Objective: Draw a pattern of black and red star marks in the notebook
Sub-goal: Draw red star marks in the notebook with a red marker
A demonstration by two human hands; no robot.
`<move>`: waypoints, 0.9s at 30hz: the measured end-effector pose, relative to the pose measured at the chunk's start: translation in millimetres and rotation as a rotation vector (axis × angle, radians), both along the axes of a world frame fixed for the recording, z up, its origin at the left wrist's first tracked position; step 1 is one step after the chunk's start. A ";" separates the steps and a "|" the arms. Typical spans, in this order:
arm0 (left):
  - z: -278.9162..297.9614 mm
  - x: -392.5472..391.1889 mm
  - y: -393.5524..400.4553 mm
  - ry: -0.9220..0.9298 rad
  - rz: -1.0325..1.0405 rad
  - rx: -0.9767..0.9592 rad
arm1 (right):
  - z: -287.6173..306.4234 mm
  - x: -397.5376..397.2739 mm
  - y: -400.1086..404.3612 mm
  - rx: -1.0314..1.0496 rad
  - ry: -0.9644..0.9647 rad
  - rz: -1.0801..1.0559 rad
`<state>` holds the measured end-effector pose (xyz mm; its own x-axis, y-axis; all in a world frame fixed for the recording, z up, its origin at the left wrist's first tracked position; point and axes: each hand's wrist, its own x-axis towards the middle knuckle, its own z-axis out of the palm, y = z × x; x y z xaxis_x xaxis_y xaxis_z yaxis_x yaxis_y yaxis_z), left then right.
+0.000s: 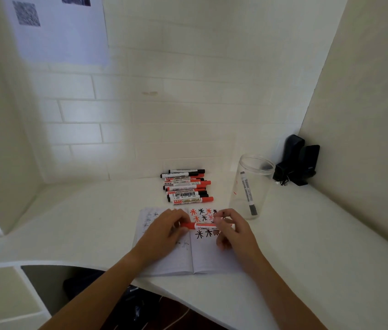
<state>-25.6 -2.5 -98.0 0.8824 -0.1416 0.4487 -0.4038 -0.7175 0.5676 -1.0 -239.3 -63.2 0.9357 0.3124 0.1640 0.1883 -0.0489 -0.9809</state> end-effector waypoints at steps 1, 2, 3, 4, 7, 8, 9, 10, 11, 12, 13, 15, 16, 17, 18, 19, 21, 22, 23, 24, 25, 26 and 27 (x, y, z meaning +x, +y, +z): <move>-1.5 0.7 0.6 0.000 0.005 -0.001 | -0.8 1.3 -2.6 -0.008 -0.001 -0.014; -3.5 1.6 1.2 -0.002 0.010 -0.002 | -2.6 2.6 -5.0 -0.039 -0.022 -0.023; -4.9 2.2 1.3 -0.002 0.013 0.000 | -5.0 3.7 -6.9 -0.089 -0.055 -0.027; -6.1 3.1 1.5 -0.005 0.014 0.008 | -7.1 4.1 -8.0 -0.151 -0.095 -0.027; -8.1 5.0 0.6 -0.009 0.000 0.067 | -8.2 2.6 -6.6 -0.304 -0.216 -0.013; -9.2 6.1 0.6 -0.010 -0.003 0.093 | -7.3 2.0 -5.1 -0.329 -0.248 -0.001; -10.0 6.8 0.8 -0.013 -0.008 0.114 | -6.7 1.5 -3.4 -0.345 -0.277 0.007; -11.0 7.7 1.4 -0.013 -0.011 0.129 | -6.5 1.7 -1.9 -0.357 -0.301 0.008; -11.7 8.1 1.9 -0.015 -0.013 0.135 | -6.9 2.1 -0.8 -0.362 -0.318 0.004; -11.6 8.3 1.9 -0.019 -0.010 0.130 | -7.7 2.7 0.6 -0.363 -0.327 0.000; -11.1 8.1 1.9 -0.024 -0.004 0.117 | -8.7 3.0 2.1 -0.361 -0.332 -0.002; -9.4 7.6 1.4 -0.029 0.011 0.085 | -10.6 3.4 5.1 -0.371 -0.344 -0.007; -8.8 7.4 1.2 -0.032 0.016 0.074 | -11.0 3.6 6.5 -0.380 -0.349 -0.007; -8.5 7.1 1.2 -0.038 0.021 0.065 | -11.5 3.7 7.5 -0.388 -0.356 -0.003; -8.4 6.9 1.4 -0.045 0.026 0.058 | -12.0 4.0 8.3 -0.395 -0.363 0.000; -8.7 6.8 1.7 -0.054 0.032 0.054 | -12.4 4.2 8.9 -0.402 -0.369 0.002; -8.6 7.0 1.6 -0.070 0.043 0.053 | -12.9 4.7 9.1 -0.414 -0.374 -0.001; -8.9 7.1 1.4 -0.076 0.047 0.053 | -13.0 4.9 9.6 -0.419 -0.373 -0.002; -9.0 7.2 1.3 -0.080 0.049 0.052 | -12.8 4.7 10.0 -0.422 -0.375 0.001; -9.0 7.4 1.2 -0.082 0.050 0.051 | -12.9 4.8 10.5 -0.425 -0.378 0.005; -9.0 7.5 1.2 -0.084 0.047 0.050 | -13.1 5.0 10.3 -0.426 -0.381 0.012; -9.4 7.6 1.5 -0.085 0.041 0.049 | -13.5 5.2 9.9 -0.427 -0.382 0.020; -9.9 7.5 2.1 -0.084 0.033 0.048 | -14.0 5.2 9.2 -0.429 -0.383 0.028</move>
<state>-18.1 -0.4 -107.9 0.8465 -0.1360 0.5148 -0.4241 -0.7568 0.4975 4.1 -230.0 -77.2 0.8248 0.4494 0.3430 0.5334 -0.4177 -0.7355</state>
